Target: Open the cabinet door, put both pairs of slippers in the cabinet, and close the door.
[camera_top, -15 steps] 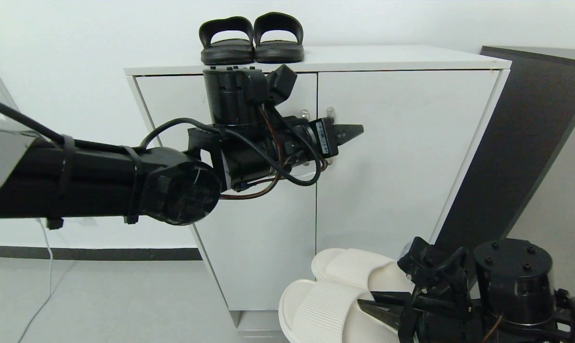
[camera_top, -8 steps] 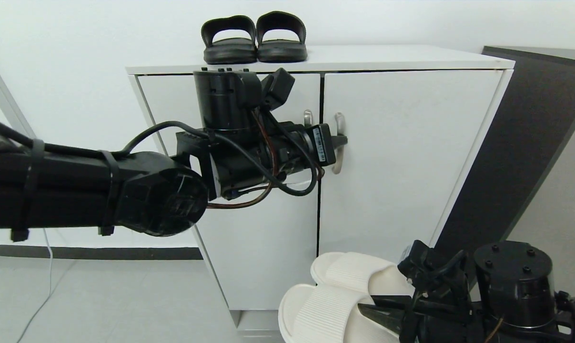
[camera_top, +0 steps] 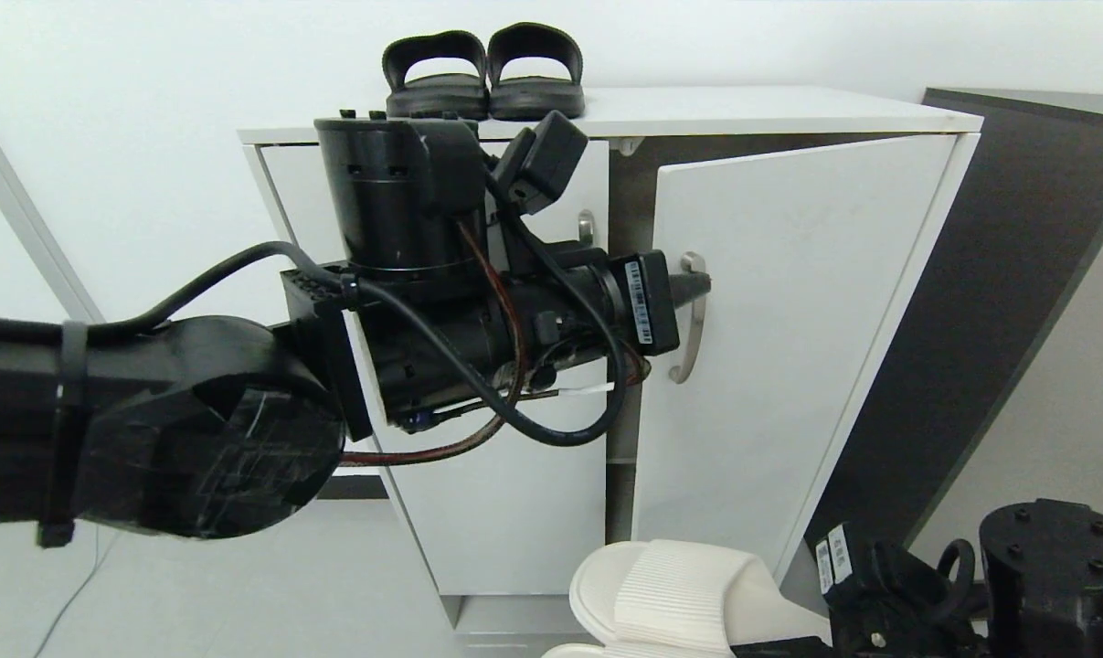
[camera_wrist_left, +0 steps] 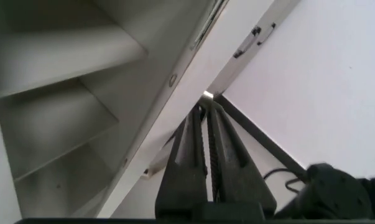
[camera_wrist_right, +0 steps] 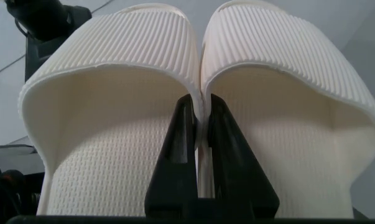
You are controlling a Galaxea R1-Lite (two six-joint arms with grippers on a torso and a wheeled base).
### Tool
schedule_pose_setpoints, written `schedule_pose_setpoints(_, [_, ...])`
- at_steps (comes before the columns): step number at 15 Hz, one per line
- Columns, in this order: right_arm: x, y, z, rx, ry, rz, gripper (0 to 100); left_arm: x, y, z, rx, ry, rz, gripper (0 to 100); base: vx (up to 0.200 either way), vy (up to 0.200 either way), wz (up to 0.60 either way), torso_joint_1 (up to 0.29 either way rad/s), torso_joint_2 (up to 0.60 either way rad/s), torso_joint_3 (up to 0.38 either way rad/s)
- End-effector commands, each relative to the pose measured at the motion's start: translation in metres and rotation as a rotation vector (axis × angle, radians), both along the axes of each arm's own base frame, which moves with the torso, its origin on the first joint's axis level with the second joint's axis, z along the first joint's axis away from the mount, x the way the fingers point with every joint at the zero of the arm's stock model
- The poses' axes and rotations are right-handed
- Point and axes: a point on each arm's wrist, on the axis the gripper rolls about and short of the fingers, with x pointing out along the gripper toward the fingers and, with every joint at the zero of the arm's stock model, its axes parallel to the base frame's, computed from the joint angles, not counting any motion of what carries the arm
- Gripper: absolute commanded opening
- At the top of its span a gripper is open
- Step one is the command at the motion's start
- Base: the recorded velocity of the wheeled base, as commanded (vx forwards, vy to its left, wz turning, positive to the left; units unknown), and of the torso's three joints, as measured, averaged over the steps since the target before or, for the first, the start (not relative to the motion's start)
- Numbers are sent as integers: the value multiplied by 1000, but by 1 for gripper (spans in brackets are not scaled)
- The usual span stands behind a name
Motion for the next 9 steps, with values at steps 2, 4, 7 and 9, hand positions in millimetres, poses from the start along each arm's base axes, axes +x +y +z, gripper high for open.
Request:
schedule_pose_setpoints(2, [-2, -2, 1, 3, -6, 1, 0, -15, 13, 2, 11, -12, -3, 0, 0, 0, 0, 0, 0, 0])
schedule_pose_setpoints(4, [-2, -2, 1, 3, -6, 1, 0, -26, 25, 2, 18, -17, -1, 0, 0, 0, 0, 0, 0, 0])
schedule_pose_setpoints(7, [-2, -1, 1, 2, -5, 4, 0, -32, 36, 4, 9, -17, 13, 0, 0, 0, 0, 0, 0, 0])
schedule_pose_setpoints(9, [-3, -2, 0, -6, -25, 13, 0, -22, 45, 0, -4, -23, 57, 0, 0, 0, 0, 0, 0, 0])
